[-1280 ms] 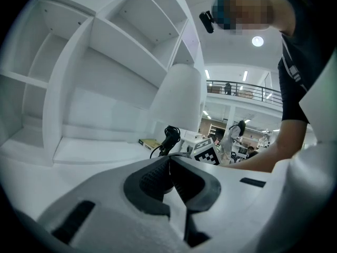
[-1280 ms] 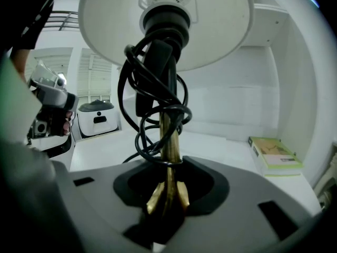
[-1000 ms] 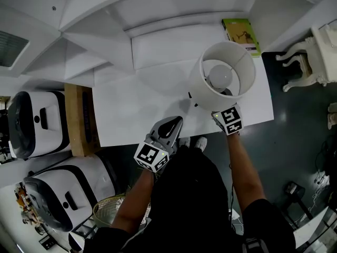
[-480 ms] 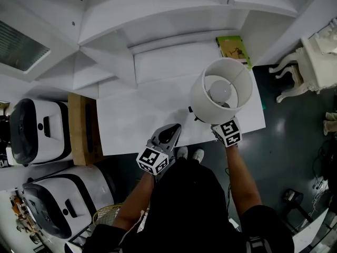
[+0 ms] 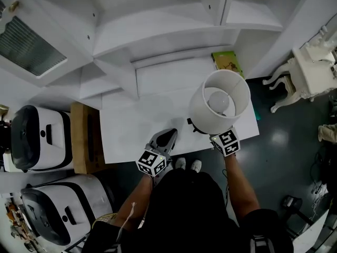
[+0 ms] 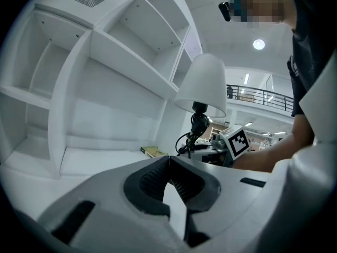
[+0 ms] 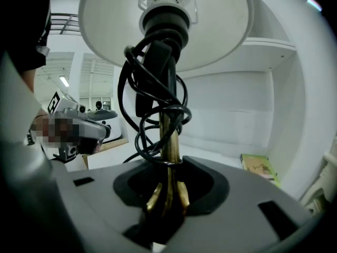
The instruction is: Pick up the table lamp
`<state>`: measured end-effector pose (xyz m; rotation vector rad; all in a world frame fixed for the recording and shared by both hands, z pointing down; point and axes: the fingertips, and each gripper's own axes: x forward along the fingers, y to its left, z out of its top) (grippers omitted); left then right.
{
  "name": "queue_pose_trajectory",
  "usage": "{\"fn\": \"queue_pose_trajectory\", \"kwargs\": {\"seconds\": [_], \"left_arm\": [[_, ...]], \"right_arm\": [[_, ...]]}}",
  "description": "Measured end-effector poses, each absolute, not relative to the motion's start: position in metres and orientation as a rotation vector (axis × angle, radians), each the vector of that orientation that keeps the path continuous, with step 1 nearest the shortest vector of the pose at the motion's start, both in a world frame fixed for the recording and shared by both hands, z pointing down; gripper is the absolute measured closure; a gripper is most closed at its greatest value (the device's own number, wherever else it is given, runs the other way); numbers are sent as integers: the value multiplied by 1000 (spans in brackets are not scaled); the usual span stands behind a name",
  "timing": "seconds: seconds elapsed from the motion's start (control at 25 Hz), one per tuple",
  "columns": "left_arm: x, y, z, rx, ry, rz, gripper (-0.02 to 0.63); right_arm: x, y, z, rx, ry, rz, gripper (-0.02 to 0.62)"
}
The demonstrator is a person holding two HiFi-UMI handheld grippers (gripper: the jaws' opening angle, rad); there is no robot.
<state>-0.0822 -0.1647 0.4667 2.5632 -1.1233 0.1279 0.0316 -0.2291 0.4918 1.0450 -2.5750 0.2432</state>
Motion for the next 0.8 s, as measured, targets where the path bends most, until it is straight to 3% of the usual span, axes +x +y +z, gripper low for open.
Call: {"fn": "queue_pose_trajectory", "kwargs": {"seconds": [0.8], "left_arm": [[-88, -164, 450, 2596, -1118, 111, 588]], "right_arm": [[33, -198, 470, 1047, -2577, 282, 459]]}}
